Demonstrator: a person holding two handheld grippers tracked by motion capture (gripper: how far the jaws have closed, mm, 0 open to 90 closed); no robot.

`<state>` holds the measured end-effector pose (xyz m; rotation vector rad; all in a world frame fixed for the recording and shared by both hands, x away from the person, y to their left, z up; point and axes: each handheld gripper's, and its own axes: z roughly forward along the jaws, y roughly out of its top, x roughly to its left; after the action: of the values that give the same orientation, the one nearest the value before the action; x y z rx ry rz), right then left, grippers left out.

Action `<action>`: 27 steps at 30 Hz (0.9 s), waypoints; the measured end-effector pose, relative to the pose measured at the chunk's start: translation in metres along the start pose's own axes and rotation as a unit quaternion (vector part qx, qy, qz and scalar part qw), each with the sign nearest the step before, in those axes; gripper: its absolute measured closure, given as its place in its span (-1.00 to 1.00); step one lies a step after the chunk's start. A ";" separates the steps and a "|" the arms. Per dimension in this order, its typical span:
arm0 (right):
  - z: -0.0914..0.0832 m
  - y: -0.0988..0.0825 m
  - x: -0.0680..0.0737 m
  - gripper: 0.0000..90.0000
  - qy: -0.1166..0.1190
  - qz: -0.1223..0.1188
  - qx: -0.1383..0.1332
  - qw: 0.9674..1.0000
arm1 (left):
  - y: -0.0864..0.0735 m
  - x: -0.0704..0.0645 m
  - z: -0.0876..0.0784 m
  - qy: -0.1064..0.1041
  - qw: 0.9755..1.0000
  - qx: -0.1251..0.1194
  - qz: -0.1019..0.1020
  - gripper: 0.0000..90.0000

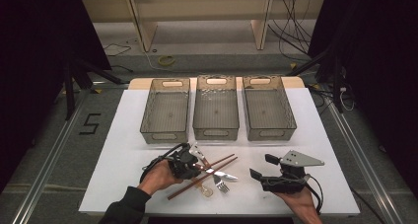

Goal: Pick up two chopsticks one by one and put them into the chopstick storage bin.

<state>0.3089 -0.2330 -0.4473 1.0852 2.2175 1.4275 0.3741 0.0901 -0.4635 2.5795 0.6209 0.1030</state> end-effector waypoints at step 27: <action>0.000 -0.001 0.000 -0.50 -0.002 -0.002 -0.001 1.000 | -0.013 0.024 -0.053 0.026 0.992 -0.110 -0.056 0.87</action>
<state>0.3083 -0.2333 -0.4475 1.0806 2.2142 1.4235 0.3806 0.1338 -0.4233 2.3307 0.7301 0.1905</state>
